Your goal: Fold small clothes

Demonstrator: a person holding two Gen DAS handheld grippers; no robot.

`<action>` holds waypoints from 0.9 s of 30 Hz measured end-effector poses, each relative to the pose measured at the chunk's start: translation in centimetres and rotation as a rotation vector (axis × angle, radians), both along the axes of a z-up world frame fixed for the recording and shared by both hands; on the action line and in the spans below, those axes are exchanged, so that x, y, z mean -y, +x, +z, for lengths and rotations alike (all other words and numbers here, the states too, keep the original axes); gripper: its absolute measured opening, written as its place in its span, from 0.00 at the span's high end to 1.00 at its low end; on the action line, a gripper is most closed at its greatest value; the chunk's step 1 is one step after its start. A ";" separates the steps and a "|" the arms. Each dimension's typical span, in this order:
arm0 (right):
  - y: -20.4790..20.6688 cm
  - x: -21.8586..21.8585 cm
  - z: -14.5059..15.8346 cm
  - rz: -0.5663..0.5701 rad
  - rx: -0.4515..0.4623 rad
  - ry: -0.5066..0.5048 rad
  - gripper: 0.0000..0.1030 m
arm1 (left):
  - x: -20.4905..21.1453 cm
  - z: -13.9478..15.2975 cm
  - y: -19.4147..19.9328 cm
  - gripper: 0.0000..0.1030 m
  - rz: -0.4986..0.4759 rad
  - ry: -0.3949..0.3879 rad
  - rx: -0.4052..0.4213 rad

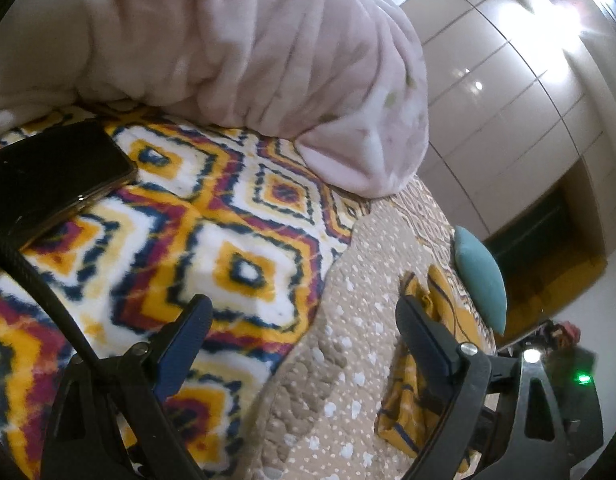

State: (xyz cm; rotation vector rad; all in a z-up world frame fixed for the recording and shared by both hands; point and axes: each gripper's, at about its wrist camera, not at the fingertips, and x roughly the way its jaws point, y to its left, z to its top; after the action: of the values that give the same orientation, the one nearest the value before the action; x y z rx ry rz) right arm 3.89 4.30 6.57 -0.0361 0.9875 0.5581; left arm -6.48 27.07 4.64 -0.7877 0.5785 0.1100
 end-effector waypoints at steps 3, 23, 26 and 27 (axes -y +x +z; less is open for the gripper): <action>-1.3 0.8 1.4 0.090 -0.081 0.155 0.50 | 0.6 -0.1 0.2 0.11 -0.034 -0.011 0.008; -1.0 19.0 1.0 -0.325 -0.043 0.249 0.36 | 13.6 -0.3 5.9 0.86 -0.495 0.111 -0.023; 0.5 19.6 -0.8 -0.335 -0.102 0.320 0.36 | 11.6 0.9 4.8 0.96 -0.427 0.094 0.038; 1.0 19.7 -1.4 -0.337 -0.118 0.345 0.35 | 11.0 1.4 4.2 0.96 -0.408 0.099 0.063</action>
State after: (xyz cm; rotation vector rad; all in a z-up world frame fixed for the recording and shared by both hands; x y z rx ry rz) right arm 4.87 -15.37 5.13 0.4675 0.9736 0.4156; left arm -2.29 16.09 6.01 -0.5622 0.6580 -0.2585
